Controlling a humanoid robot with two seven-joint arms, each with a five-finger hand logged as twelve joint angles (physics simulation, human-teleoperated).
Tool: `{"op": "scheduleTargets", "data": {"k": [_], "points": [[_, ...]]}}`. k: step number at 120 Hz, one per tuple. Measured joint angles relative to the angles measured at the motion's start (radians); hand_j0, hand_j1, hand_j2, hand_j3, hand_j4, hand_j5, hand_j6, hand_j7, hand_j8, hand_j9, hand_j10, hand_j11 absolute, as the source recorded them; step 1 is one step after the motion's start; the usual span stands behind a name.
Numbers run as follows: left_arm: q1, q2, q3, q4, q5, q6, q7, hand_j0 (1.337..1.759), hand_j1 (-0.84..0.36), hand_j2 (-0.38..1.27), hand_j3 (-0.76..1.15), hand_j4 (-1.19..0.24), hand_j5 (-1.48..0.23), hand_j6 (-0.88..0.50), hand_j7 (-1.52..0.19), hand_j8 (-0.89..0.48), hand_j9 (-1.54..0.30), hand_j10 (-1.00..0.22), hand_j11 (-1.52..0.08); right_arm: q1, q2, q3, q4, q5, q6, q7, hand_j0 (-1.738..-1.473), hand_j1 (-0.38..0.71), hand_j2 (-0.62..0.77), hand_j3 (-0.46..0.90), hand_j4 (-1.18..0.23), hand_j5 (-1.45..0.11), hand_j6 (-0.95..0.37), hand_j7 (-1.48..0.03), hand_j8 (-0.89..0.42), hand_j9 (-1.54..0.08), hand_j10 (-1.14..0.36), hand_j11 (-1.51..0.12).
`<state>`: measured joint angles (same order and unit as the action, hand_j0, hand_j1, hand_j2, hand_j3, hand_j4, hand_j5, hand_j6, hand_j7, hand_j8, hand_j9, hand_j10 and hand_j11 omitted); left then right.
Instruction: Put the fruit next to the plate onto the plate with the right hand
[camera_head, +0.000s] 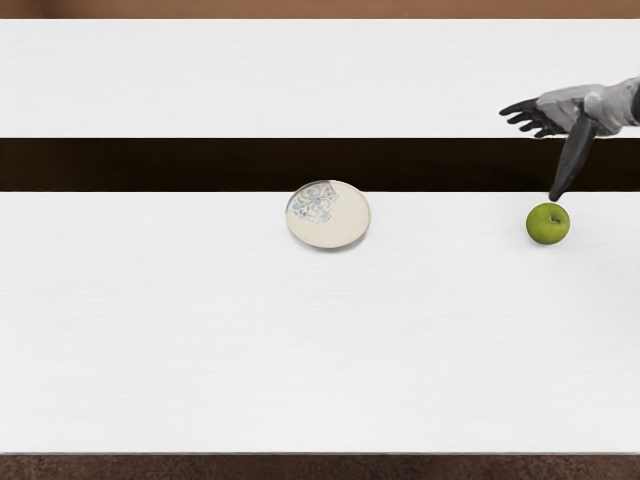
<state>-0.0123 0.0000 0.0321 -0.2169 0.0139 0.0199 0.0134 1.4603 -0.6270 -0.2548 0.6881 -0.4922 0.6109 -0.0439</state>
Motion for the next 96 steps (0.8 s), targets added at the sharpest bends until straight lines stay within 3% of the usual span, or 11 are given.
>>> {"op": "scheduleTargets", "data": {"k": [34, 40, 46, 54, 64, 79, 96], "points": [[0.000, 0.000, 0.000, 0.000, 0.000, 0.000, 0.000, 1.658, 0.35, 0.00, 0.00, 0.00, 0.00, 0.00, 0.00, 0.00, 0.00, 0.00, 0.00, 0.011, 0.001, 0.014, 0.006, 0.002, 0.000, -0.027, -1.658, -0.33, 0.00, 0.00, -0.02, -0.02, -0.02, -0.02, -0.02, -0.02, -0.02, -0.02], [0.000, 0.000, 0.000, 0.000, 0.000, 0.000, 0.000, 1.658, 0.35, 0.00, 0.00, 0.00, 0.00, 0.00, 0.00, 0.00, 0.00, 0.00, 0.00, 0.013, 0.001, 0.038, 0.024, 0.003, 0.000, -0.072, -1.658, -0.33, 0.00, 0.00, -0.02, -0.02, -0.02, -0.02, -0.02, -0.02, -0.02, -0.02], [0.000, 0.000, 0.000, 0.000, 0.000, 0.000, 0.000, 1.658, 0.35, 0.00, 0.00, 0.00, 0.00, 0.00, 0.00, 0.00, 0.00, 0.00, 0.00, 0.013, -0.022, 0.096, 0.079, 0.004, 0.000, -0.160, -1.658, -0.33, 0.00, 0.00, -0.02, -0.02, -0.02, -0.02, -0.02, -0.02, -0.02, -0.02], [0.000, 0.000, 0.000, 0.000, 0.000, 0.000, 0.000, 1.658, 0.35, 0.00, 0.00, 0.00, 0.00, 0.00, 0.00, 0.00, 0.00, 0.00, 0.00, 0.016, -0.091, 0.165, 0.225, 0.000, 0.000, -0.279, -1.658, -0.33, 0.00, 0.00, -0.02, -0.02, -0.02, -0.02, -0.02, -0.02, -0.02, -0.02], [0.000, 0.000, 0.000, 0.000, 0.000, 0.000, 0.000, 1.658, 0.35, 0.00, 0.00, 0.00, 0.00, 0.00, 0.00, 0.00, 0.00, 0.00, 0.00, 0.035, -0.176, 0.208, 0.396, -0.021, 0.000, -0.374, -1.658, -0.33, 0.00, 0.00, -0.02, -0.02, -0.02, -0.02, -0.02, -0.02, -0.02, -0.02], [0.000, 0.000, 0.000, 0.000, 0.000, 0.000, 0.000, 1.658, 0.35, 0.00, 0.00, 0.00, 0.00, 0.00, 0.00, 0.00, 0.00, 0.00, 0.00, 0.044, -0.236, 0.229, 0.600, -0.123, 0.000, -0.446, -1.658, -0.33, 0.00, 0.00, -0.02, -0.02, -0.02, -0.02, -0.02, -0.02, -0.02, -0.02], [0.000, 0.000, 0.000, 0.000, 0.000, 0.000, 0.000, 1.658, 0.35, 0.00, 0.00, 0.00, 0.00, 0.00, 0.00, 0.00, 0.00, 0.00, 0.00, 0.030, -0.250, 0.223, 0.693, -0.229, -0.076, -0.477, -1.658, -0.33, 0.00, 0.00, -0.02, -0.02, -0.02, -0.02, -0.02, -0.02, -0.02, -0.02]]}}
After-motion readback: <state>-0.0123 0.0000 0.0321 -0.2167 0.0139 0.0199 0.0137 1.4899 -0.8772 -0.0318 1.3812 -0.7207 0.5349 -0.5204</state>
